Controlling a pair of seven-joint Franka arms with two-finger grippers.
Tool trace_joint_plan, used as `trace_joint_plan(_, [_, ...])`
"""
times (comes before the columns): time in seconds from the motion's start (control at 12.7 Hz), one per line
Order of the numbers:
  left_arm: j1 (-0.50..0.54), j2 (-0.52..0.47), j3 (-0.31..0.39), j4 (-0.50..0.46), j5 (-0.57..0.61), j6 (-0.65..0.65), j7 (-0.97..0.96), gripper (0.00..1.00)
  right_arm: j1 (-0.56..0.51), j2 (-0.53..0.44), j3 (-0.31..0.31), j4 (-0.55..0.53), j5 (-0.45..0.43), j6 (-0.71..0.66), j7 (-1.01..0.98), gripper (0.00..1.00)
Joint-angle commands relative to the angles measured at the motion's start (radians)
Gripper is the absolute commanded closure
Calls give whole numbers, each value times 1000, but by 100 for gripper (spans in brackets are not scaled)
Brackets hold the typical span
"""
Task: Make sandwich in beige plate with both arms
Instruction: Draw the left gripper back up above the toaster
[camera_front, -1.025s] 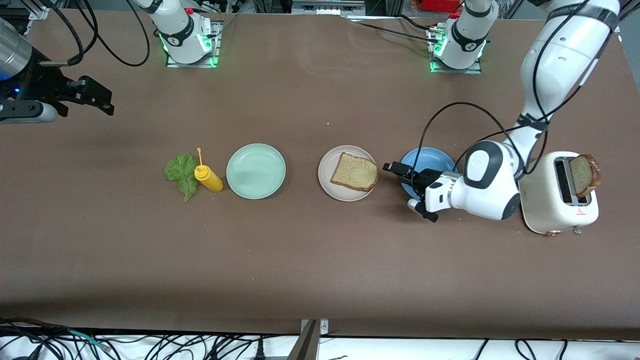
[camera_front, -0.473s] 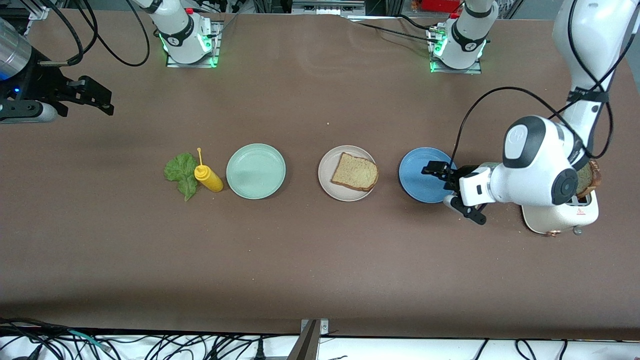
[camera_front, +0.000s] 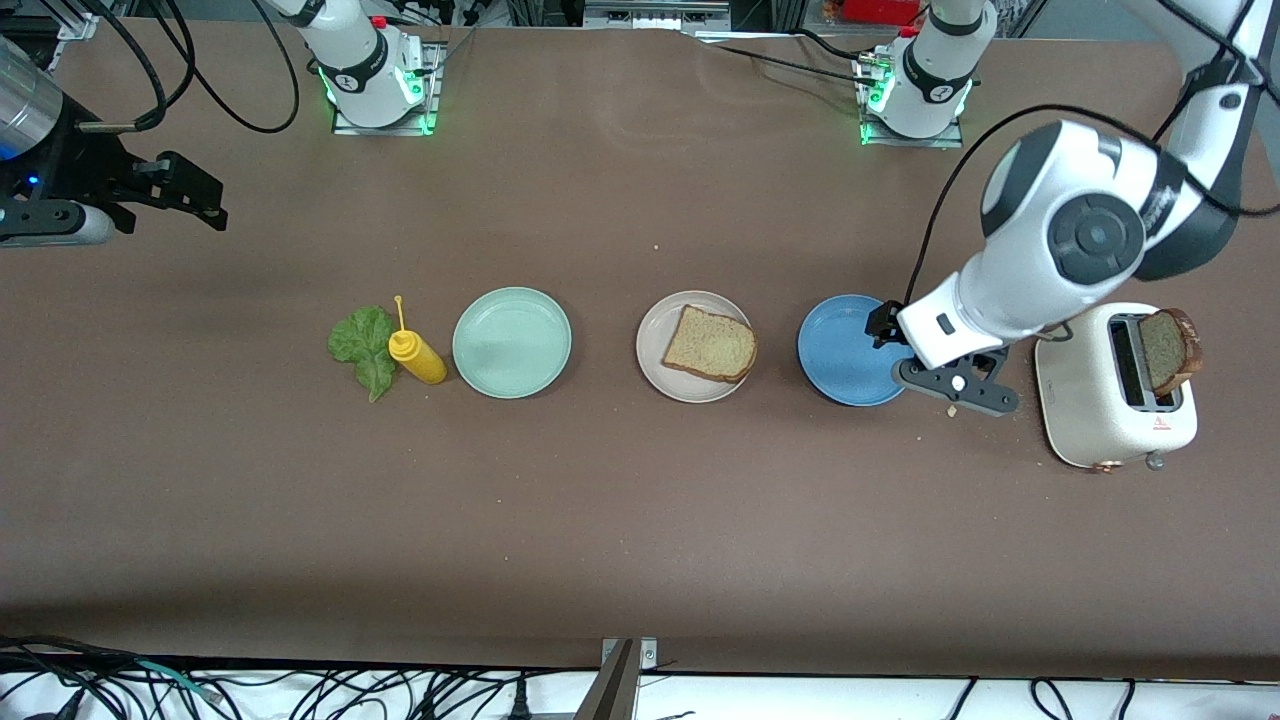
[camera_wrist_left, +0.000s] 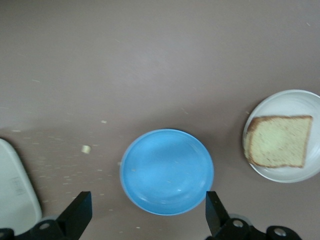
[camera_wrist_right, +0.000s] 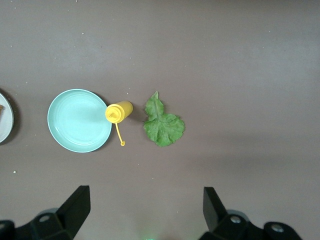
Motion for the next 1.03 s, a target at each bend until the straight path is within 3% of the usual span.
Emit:
trace_joint_plan(0.0, [12, -81, -4, -2, 57, -58, -49, 0, -3, -17, -3, 11, 9, -13, -9, 0])
trace_joint_plan(0.24, [38, -112, 11, 117, 26, -214, -41, 0, -1, -18, 2, 11, 8, -13, -8, 0])
trace_joint_plan(0.32, [79, -110, 11, 159, -36, -234, -32, 0, -1, -18, 0, 10, 9, -16, -11, 0])
trace_joint_plan(0.63, [109, -119, 25, 173, -101, -237, 0, 0, -1, -20, -1, 11, 15, -62, -10, 0])
trace_joint_plan(0.95, [-50, -153, 280, 155, -147, -236, 29, 0, -3, -20, -7, 10, 17, -97, -6, 0])
